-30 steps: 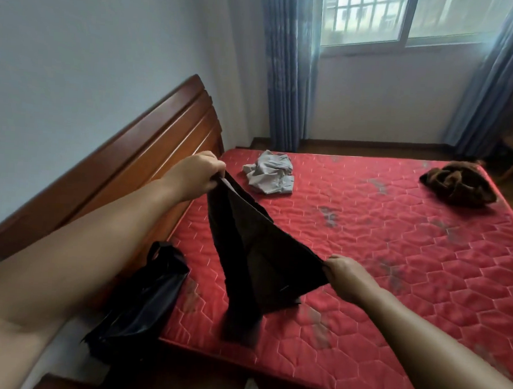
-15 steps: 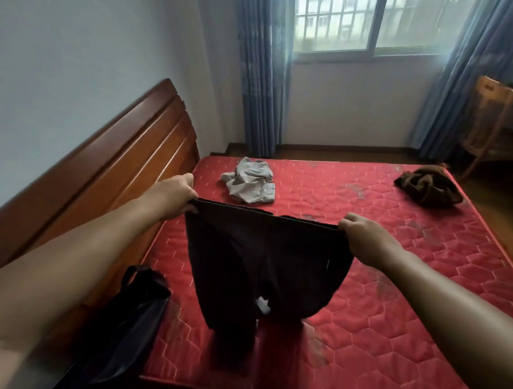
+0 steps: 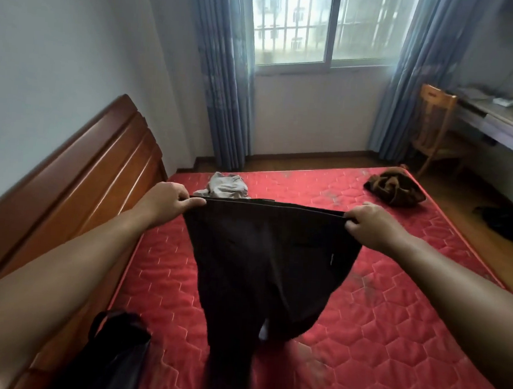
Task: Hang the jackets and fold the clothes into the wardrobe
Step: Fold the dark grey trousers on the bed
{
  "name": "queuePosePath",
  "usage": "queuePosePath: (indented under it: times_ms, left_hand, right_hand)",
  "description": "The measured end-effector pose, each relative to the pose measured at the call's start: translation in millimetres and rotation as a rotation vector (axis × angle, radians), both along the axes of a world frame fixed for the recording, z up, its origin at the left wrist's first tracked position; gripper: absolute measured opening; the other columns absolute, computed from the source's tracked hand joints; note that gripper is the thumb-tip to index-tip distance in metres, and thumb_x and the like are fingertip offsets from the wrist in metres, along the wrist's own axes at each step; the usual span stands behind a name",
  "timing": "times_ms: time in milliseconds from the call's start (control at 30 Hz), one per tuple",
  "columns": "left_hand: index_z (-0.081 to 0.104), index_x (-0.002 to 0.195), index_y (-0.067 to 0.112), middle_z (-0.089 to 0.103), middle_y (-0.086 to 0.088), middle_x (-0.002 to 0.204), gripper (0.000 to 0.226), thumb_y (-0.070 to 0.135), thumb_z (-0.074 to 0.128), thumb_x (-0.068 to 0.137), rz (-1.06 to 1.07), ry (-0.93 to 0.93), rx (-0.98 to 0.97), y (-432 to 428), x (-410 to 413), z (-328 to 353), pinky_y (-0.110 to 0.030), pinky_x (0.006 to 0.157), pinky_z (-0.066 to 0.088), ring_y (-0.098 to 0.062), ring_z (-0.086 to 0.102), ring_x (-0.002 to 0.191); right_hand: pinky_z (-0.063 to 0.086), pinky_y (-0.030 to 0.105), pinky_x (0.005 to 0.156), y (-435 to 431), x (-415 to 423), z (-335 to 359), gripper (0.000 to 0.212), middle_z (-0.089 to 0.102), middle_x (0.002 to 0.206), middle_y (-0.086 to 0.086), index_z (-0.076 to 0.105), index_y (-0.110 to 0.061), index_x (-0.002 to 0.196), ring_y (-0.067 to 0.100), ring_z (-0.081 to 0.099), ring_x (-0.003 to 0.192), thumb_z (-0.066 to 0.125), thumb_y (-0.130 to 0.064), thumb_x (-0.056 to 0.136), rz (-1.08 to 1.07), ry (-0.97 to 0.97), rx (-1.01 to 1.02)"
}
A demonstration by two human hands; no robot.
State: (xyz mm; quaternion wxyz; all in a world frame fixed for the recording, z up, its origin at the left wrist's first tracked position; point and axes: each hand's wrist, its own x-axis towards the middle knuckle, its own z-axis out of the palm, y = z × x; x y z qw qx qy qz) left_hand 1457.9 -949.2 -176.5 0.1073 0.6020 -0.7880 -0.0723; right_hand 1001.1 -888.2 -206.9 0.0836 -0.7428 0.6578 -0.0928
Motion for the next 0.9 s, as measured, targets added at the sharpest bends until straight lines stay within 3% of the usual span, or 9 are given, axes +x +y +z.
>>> queuePosePath:
  times_ms: [167, 267, 400, 500, 600, 667, 767, 833, 900]
  left_hand:
    - [0.075, 0.073, 0.012, 0.070, -0.001, 0.072, 0.039, 0.048, 0.074, 0.086, 0.043, 0.376, -0.126, -22.8, 2.1, 24.1, -0.037, 0.071, 0.050, -0.018, 0.067, 0.071]
    - [0.069, 0.065, 0.017, 0.065, -0.003, 0.063, 0.036, 0.048, 0.081, 0.080, 0.033, 0.504, -0.142, -31.8, 1.5, 37.4, -0.033, 0.066, 0.046, -0.013, 0.057, 0.059]
    - [0.063, 0.076, 0.013, 0.065, -0.005, 0.074, 0.024, 0.024, 0.085, 0.080, -0.042, 0.511, -0.182, -38.3, -3.3, 64.7, -0.029, 0.073, 0.049, -0.014, 0.059, 0.069]
    - [0.066, 0.097, 0.014, 0.067, -0.005, 0.088, 0.025, 0.006, 0.082, 0.080, -0.163, 0.413, -0.156, -45.0, -2.1, 83.4, -0.038, 0.085, 0.054, -0.023, 0.065, 0.082]
    - [0.068, 0.123, 0.014, 0.068, -0.003, 0.102, 0.044, -0.001, 0.077, 0.082, -0.277, 0.157, -0.136, -48.7, -6.0, 94.0, -0.034, 0.092, 0.051, -0.022, 0.066, 0.093]
    - [0.073, 0.109, 0.008, 0.066, -0.005, 0.099, 0.029, -0.006, 0.072, 0.084, -0.353, 0.087, -0.198, -48.0, -12.9, 97.0, -0.036, 0.087, 0.052, -0.023, 0.064, 0.092]
    - [0.070, 0.095, 0.007, 0.061, -0.006, 0.096, 0.023, -0.013, 0.065, 0.085, -0.374, 0.180, -0.306, -46.7, -21.5, 97.5, -0.028, 0.083, 0.049, -0.021, 0.059, 0.088]
    - [0.068, 0.092, 0.008, 0.060, -0.007, 0.095, 0.024, -0.014, 0.062, 0.085, -0.371, 0.279, -0.370, -46.0, -28.8, 99.7, -0.022, 0.082, 0.046, -0.021, 0.057, 0.090]
    - [0.066, 0.086, 0.008, 0.058, -0.008, 0.093, 0.023, -0.013, 0.058, 0.084, -0.368, 0.373, -0.391, -43.8, -39.1, 106.2, -0.027, 0.082, 0.045, -0.021, 0.056, 0.091]
  right_hand:
    - [0.048, 0.033, 0.082, -15.1, -11.0, 29.1, 0.011, 0.073, 0.089, 0.004, 0.079, -0.015, 0.095, 0.025, 0.066, 0.089, 0.069, -0.018, 0.091, -0.041, -0.146, -0.140]
    - [0.050, 0.034, 0.086, -26.1, -16.0, 40.8, 0.016, 0.075, 0.093, 0.002, 0.080, -0.018, 0.099, 0.026, 0.068, 0.093, 0.072, -0.012, 0.086, -0.049, -0.143, -0.195]
    - [0.056, 0.043, 0.088, -28.6, -16.1, 65.1, 0.036, 0.073, 0.097, 0.000, 0.071, -0.033, 0.106, 0.024, 0.068, 0.093, 0.069, -0.005, 0.084, -0.077, -0.200, -0.261]
    - [0.056, 0.042, 0.086, -25.8, -14.9, 81.1, 0.057, 0.071, 0.101, 0.002, 0.054, -0.038, 0.127, 0.026, 0.066, 0.091, 0.065, -0.001, 0.085, -0.063, -0.209, -0.261]
    - [0.052, 0.044, 0.089, -28.8, -18.9, 88.8, 0.041, 0.072, 0.101, 0.001, 0.068, -0.035, 0.112, 0.028, 0.062, 0.100, 0.063, -0.006, 0.083, -0.072, -0.005, -0.298]
    - [0.047, 0.045, 0.086, -27.6, -17.1, 91.0, 0.028, 0.073, 0.092, -0.002, 0.074, -0.025, 0.096, 0.029, 0.056, 0.101, 0.066, -0.004, 0.079, -0.099, 0.109, -0.424]
    - [0.044, 0.044, 0.078, -23.9, -8.2, 90.7, 0.024, 0.066, 0.098, 0.004, 0.078, -0.018, 0.087, 0.034, 0.049, 0.098, 0.072, 0.002, 0.074, -0.184, 0.145, -0.675]
    - [0.046, 0.041, 0.078, -25.9, -3.0, 94.4, 0.025, 0.049, 0.103, 0.008, 0.078, -0.017, 0.087, 0.034, 0.046, 0.095, 0.071, 0.004, 0.075, -0.262, 0.030, -0.733]
    - [0.047, 0.034, 0.079, -30.4, 4.4, 103.2, 0.025, 0.035, 0.104, 0.005, 0.077, -0.016, 0.087, 0.029, 0.047, 0.093, 0.066, 0.006, 0.080, -0.282, -0.179, -0.712]
